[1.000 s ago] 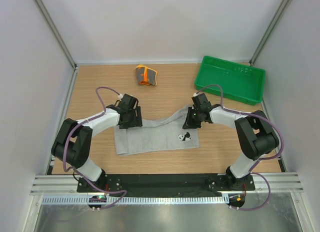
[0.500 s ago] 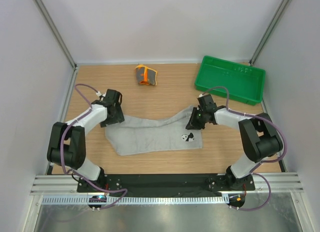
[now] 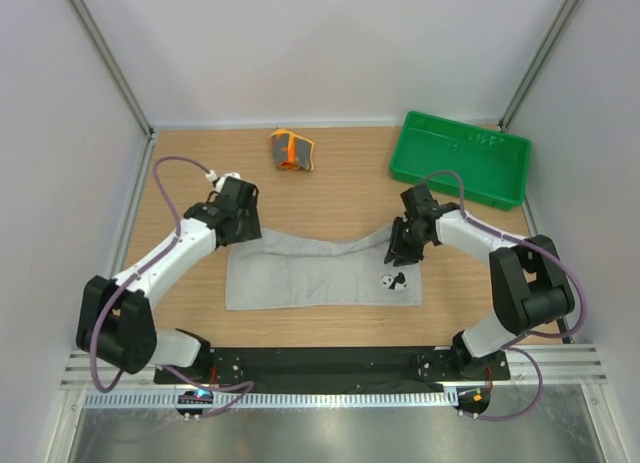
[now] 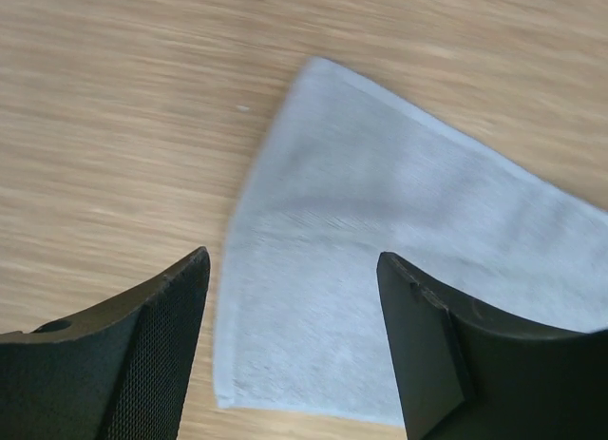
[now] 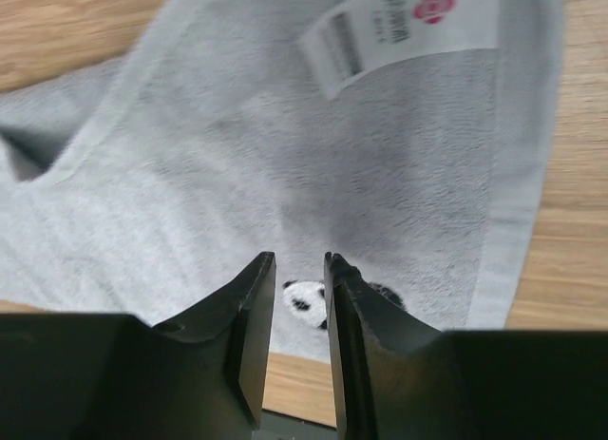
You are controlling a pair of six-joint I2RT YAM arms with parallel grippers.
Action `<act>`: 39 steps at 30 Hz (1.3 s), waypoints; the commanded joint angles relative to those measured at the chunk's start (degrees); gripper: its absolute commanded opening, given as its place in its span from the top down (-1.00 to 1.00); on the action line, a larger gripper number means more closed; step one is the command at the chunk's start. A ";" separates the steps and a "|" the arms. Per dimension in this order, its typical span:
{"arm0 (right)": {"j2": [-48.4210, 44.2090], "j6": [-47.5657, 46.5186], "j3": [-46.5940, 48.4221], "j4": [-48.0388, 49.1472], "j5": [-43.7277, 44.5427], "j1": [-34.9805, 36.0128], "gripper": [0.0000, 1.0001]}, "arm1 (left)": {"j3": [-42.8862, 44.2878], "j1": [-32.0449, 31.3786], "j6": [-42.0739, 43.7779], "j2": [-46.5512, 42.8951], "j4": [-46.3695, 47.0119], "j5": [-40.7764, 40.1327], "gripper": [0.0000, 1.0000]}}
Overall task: Roll the towels
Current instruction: Flatten the towel
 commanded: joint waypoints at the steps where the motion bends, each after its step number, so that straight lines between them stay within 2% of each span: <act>1: -4.46 -2.68 6.04 -7.05 0.30 1.97 0.31 | -0.82 -7.40 -1.12 -4.20 -0.52 -1.47 -0.44; 5: -1.75 -2.85 9.91 -6.70 -0.76 1.89 0.38 | -8.71 -10.04 -7.17 -9.38 6.84 8.45 -0.38; 7: 0.45 -2.94 11.06 -6.17 -1.20 1.97 0.41 | -12.24 -10.31 -7.62 -11.92 9.84 10.48 -0.38; 11: 7.91 -4.08 14.39 -3.62 -3.83 1.89 0.43 | -17.09 -10.31 -8.42 -12.03 12.84 10.67 -0.38; 14: 15.12 -6.01 21.23 -5.46 -5.25 1.63 0.48 | -17.45 -10.31 -8.68 -9.06 11.88 8.39 -0.38; 17: 18.55 -5.49 23.80 -4.94 -5.69 -0.47 0.49 | -18.06 -10.31 -8.85 -6.15 11.62 6.54 -0.40; 27: 22.60 -3.56 28.72 -3.79 -9.55 -10.67 0.50 | -16.83 -10.23 -10.18 1.59 9.60 3.37 -0.41; 32: 25.77 -3.38 32.76 -3.62 -9.03 -12.00 0.51 | -16.39 -10.23 -10.17 2.56 8.45 3.55 -0.41; 39: 29.38 -4.00 35.50 -3.10 -6.13 -13.32 0.52 | -17.01 -10.23 -9.91 0.45 6.17 3.11 -0.54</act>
